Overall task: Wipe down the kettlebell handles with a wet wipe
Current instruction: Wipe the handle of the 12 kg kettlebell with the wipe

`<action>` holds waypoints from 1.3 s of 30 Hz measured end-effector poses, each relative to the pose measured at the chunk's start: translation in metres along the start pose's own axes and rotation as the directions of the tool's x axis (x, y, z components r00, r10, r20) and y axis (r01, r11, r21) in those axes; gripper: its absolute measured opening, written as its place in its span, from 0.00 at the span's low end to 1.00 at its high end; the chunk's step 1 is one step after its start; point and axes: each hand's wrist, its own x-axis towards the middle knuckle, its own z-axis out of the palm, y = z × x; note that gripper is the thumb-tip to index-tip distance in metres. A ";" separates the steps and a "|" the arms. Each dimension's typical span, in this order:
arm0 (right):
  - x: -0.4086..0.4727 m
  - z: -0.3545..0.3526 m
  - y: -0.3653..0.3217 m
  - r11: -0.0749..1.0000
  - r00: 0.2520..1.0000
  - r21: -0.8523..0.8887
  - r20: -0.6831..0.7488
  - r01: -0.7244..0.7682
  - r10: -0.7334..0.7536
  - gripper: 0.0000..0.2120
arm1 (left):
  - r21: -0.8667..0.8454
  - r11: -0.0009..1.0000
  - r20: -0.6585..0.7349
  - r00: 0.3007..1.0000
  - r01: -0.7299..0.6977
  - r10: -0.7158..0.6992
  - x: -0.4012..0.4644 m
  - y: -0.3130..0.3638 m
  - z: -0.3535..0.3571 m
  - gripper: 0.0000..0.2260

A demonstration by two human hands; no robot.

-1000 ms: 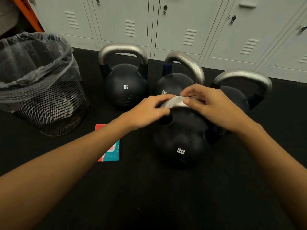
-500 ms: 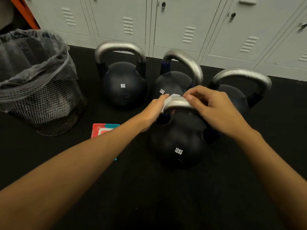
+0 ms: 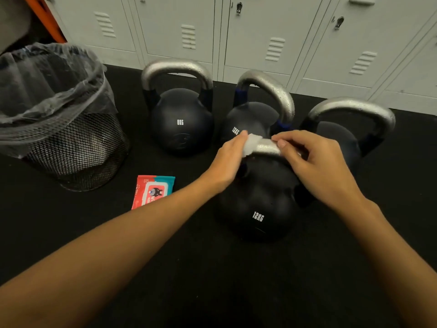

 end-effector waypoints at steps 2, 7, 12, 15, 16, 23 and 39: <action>-0.003 0.001 0.002 1.000 1.000 0.016 -0.011 -0.018 0.018 0.10 | -0.161 0.971 0.000 0.984 0.176 -0.178 -0.003 -0.009 -0.005 0.16; -0.004 0.004 0.003 1.000 1.000 -0.006 -0.014 0.010 -0.010 0.10 | -0.181 0.934 0.023 0.951 0.308 -0.309 -0.019 -0.024 -0.005 0.17; -0.005 0.004 0.006 0.999 0.999 -0.030 -0.035 0.037 -0.038 0.11 | -0.101 0.974 -0.051 0.976 0.204 -0.210 -0.032 -0.027 0.003 0.19; -0.006 0.008 0.006 0.998 0.998 -0.053 -0.058 0.036 -0.039 0.11 | -0.019 0.995 -0.060 0.993 0.097 -0.098 -0.026 -0.003 0.004 0.11; -0.006 0.009 0.007 0.998 0.997 -0.059 -0.066 0.034 -0.037 0.11 | -0.004 0.998 -0.058 0.996 0.070 -0.070 -0.022 0.001 0.004 0.12; -0.007 0.010 0.008 0.997 0.995 -0.071 -0.081 0.043 -0.049 0.12 | 0.100 0.964 -0.126 0.965 0.244 -0.231 -0.031 -0.035 0.013 0.25; -0.005 -0.002 0.007 0.952 0.988 0.294 -0.102 -0.081 0.115 0.10 | 0.444 0.881 -0.227 0.931 -0.163 0.287 -0.023 0.008 0.041 0.17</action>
